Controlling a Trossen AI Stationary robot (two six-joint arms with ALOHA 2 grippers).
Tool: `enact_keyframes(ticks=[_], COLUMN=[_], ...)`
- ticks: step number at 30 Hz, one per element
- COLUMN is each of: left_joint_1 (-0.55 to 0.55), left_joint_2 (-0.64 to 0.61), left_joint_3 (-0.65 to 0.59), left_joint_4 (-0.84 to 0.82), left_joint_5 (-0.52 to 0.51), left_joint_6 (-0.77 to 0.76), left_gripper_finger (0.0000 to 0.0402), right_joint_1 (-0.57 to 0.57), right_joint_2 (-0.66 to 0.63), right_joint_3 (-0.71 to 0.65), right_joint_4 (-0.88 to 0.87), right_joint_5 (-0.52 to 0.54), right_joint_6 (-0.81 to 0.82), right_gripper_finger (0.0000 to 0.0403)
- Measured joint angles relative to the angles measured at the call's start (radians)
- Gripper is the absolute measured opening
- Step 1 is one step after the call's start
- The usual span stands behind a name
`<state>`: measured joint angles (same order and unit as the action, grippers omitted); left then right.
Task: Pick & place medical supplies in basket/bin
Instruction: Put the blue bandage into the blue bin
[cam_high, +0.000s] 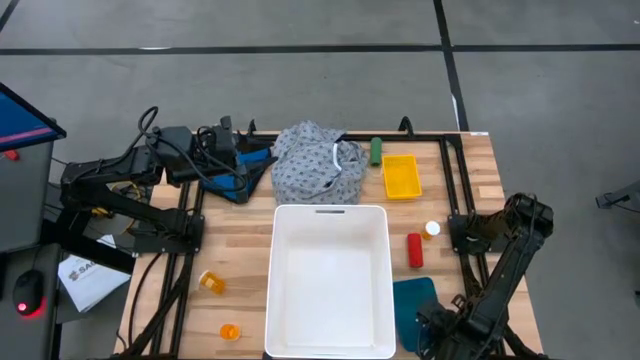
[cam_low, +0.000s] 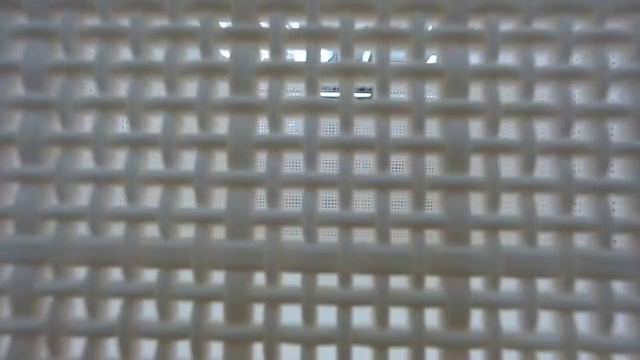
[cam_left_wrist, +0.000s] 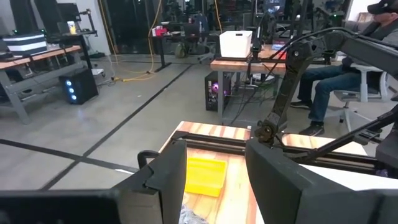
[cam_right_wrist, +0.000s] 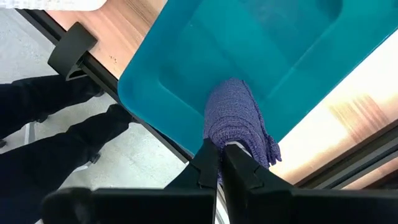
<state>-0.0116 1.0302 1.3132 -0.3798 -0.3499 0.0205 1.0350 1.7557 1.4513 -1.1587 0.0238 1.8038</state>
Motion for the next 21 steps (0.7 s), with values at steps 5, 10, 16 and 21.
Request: enact_keyframes(ticks=[5,10,16,21], left_joint_1=[0.000,0.000,0.000,0.000], left_joint_2=[0.000,0.000,0.000,0.000], left_joint_3=[0.000,0.000,0.000,0.000], left_joint_4=[0.000,0.000,0.000,0.000], left_joint_5=[-0.002,-0.002,-0.002,-0.002], left_joint_6=[0.001,0.001,0.001,0.001], left_gripper_finger=[0.0155,0.0155,0.0155,0.0155], right_joint_1=[-0.014,-0.027,-0.030,-0.030], right_joint_2=[0.022,0.049,0.050,0.050], right_joint_3=[0.000,0.002,0.003,0.003], right_joint_4=[0.001,0.023,0.011,0.016], right_joint_5=[-0.001,-0.024,-0.024,-0.025], right_joint_6=[-0.010,-0.047,-0.060,-0.059], right_gripper_finger=[0.0000,0.0000,0.0001,0.0024])
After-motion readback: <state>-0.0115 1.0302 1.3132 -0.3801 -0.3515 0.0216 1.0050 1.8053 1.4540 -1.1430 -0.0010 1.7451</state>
